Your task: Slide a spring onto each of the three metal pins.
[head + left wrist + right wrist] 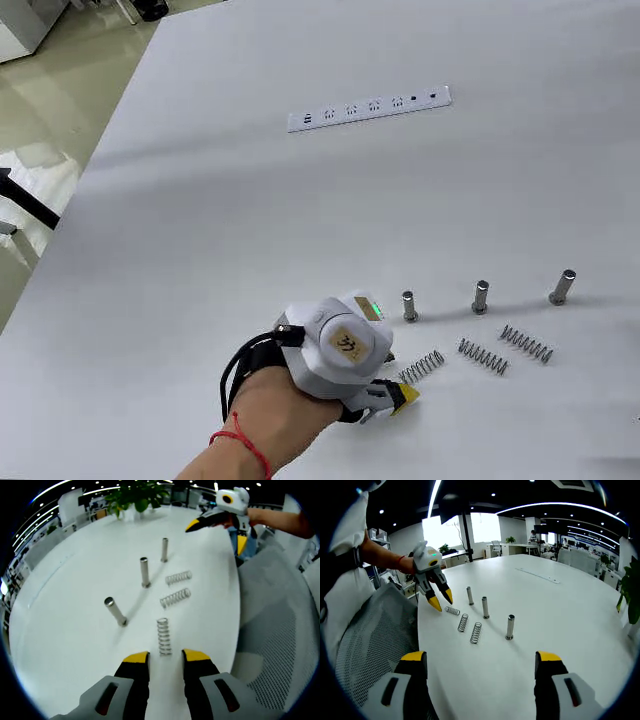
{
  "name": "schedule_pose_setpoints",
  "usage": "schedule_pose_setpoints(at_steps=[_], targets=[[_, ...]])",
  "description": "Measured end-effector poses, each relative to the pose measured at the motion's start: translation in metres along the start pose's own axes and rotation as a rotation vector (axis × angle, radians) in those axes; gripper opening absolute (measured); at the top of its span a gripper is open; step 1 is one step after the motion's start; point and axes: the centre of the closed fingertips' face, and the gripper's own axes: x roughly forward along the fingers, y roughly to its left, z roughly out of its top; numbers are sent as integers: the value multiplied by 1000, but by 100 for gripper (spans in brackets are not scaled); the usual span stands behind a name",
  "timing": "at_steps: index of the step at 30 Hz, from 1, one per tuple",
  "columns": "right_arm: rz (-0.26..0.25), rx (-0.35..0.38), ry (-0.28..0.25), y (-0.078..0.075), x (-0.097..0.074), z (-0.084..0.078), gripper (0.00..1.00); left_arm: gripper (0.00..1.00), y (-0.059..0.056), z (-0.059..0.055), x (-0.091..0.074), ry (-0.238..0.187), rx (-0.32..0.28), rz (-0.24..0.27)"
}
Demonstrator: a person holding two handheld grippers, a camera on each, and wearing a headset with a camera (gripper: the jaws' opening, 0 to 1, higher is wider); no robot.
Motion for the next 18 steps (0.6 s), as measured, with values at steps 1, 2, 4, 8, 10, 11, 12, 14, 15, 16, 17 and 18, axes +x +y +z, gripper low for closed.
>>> schedule_pose_setpoints(at_steps=[1, 2, 4, 8, 10, 11, 12, 14, 15, 16, 17, 18], targets=[[0, 1, 0, 0, 0, 0, 90, 25, 0, -1, 2, 10, 0, -1], [0, 2, -2, 0, 0, 0, 90, 24, 0, -2, 3, 15, 0, -1], [-1, 2, -4, 0, 0, 1, 90, 24, 1, -3, 4, 23, 0, 1], [0, 4, -4, -1, 0, 1, 90, 19, 1, -4, 5, 36, 3, 1], [0, 6, -4, -1, 1, 0, 90, 18, 2, -4, 5, 33, 4, 3], [0, 5, -4, -2, 1, -1, 90, 18, 2, -4, 5, 34, 0, 2], [1, 5, -2, -2, 1, -1, 90, 18, 2, -4, 5, 35, 0, 2], [1, 6, -2, -3, 1, -2, 89, 18, 1, -3, 6, 37, 8, 5], [1, 5, -2, -3, 1, -3, 89, 17, 1, -3, 6, 38, 10, 8], [2, 5, -2, -3, 1, -3, 89, 16, 2, -3, 6, 40, 15, 10], [2, 5, -2, -3, 1, -4, 89, 16, 1, -2, 6, 41, 17, 9], [3, 5, -2, -3, 1, -4, 89, 15, 1, -2, 7, 43, 19, 9]])
